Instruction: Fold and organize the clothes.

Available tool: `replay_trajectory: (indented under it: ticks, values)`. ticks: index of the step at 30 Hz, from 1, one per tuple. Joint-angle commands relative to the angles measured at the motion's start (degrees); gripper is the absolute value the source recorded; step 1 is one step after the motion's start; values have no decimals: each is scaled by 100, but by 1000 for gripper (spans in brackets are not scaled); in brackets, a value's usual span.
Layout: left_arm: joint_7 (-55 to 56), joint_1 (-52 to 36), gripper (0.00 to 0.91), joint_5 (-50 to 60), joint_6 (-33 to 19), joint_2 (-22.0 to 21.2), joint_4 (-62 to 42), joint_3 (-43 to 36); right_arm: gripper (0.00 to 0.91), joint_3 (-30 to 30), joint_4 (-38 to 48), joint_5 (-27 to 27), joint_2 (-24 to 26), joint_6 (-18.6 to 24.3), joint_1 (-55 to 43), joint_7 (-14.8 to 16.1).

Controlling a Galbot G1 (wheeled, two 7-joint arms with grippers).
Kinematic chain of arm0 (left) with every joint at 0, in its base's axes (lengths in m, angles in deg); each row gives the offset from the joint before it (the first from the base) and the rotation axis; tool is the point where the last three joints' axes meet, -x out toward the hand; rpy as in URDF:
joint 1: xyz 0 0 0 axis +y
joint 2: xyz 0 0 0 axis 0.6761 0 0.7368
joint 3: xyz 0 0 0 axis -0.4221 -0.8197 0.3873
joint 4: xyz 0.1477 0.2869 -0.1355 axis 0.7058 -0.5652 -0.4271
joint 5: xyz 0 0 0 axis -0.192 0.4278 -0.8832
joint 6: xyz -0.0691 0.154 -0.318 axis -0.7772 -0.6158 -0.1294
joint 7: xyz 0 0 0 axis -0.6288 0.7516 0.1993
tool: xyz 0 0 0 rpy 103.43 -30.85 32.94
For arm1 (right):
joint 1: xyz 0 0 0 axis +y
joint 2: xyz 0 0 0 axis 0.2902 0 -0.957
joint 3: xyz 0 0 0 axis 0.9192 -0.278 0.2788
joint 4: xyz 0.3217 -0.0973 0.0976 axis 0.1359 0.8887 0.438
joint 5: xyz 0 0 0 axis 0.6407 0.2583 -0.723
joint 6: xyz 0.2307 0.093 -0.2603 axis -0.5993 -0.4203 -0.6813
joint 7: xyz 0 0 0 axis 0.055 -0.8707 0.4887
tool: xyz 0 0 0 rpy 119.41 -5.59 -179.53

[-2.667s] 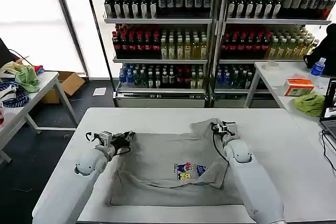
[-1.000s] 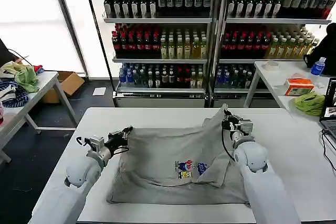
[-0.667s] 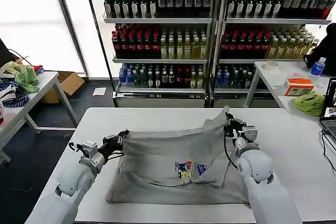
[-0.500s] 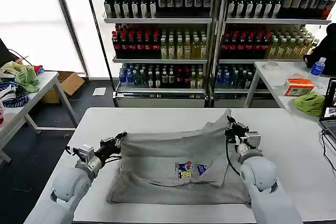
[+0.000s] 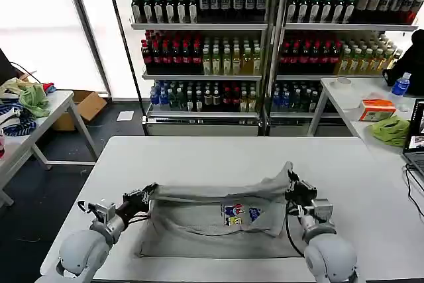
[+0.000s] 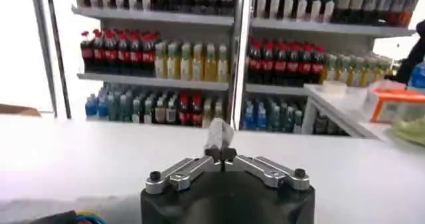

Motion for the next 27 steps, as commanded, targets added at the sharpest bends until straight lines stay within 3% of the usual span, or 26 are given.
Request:
replay_trajectory:
  ticks: [1, 20, 27]
  values:
    - [-11, 295, 0, 47, 55, 28, 82, 74, 0, -17, -284, -111, 41, -53, 768, -138]
    - [-198, 500, 0, 385, -82, -180, -19, 60, 0, -159, 44, -330, -73, 152, 1150, -289]
    - [-224, 507, 0, 447, -111, -188, -30, 89, 0, -90, -194, -374, -56, 188, 1284, -308]
